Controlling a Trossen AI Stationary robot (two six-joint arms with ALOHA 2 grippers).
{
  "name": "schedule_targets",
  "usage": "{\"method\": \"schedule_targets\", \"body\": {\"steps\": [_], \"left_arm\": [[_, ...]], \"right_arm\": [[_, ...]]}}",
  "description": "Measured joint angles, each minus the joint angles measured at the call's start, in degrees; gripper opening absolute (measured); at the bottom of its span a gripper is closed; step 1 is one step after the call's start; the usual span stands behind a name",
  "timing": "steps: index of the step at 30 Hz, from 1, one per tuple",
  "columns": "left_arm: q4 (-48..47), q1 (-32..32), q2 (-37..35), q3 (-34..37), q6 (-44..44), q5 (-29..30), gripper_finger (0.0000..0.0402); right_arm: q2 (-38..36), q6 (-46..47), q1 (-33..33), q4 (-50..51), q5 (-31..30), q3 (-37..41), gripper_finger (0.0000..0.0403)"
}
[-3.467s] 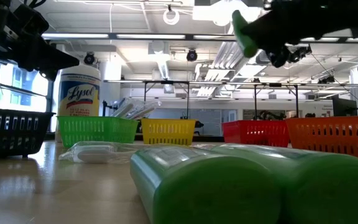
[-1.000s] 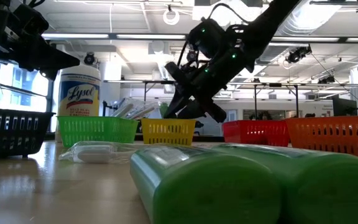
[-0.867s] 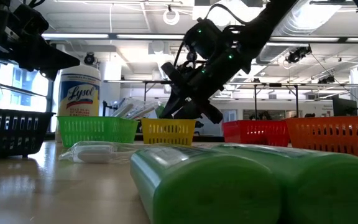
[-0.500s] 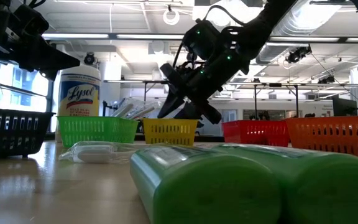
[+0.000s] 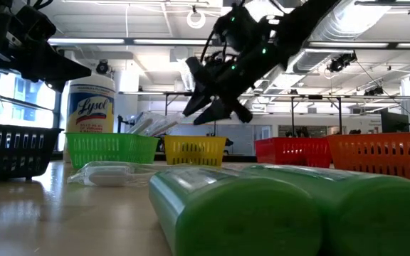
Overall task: Pick & Place Travel size toiletries
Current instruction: Put the top blue toothbrush into green basket
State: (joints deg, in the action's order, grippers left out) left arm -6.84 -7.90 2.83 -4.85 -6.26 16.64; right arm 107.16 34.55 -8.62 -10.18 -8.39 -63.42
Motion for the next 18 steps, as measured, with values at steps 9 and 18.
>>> {"method": "schedule_targets", "body": {"steps": [9,18], "left_arm": [[-0.19,0.02,-0.01,-0.03,0.0,0.0,0.0],[-0.12,0.02,-0.02,0.01,-0.03,1.95,0.0]], "right_arm": [[-14.66,-23.01,9.05,6.39,-8.57,1.2,0.0126],[-41.48,-38.21,12.4,0.53,-6.22,16.58,0.0054]]}}
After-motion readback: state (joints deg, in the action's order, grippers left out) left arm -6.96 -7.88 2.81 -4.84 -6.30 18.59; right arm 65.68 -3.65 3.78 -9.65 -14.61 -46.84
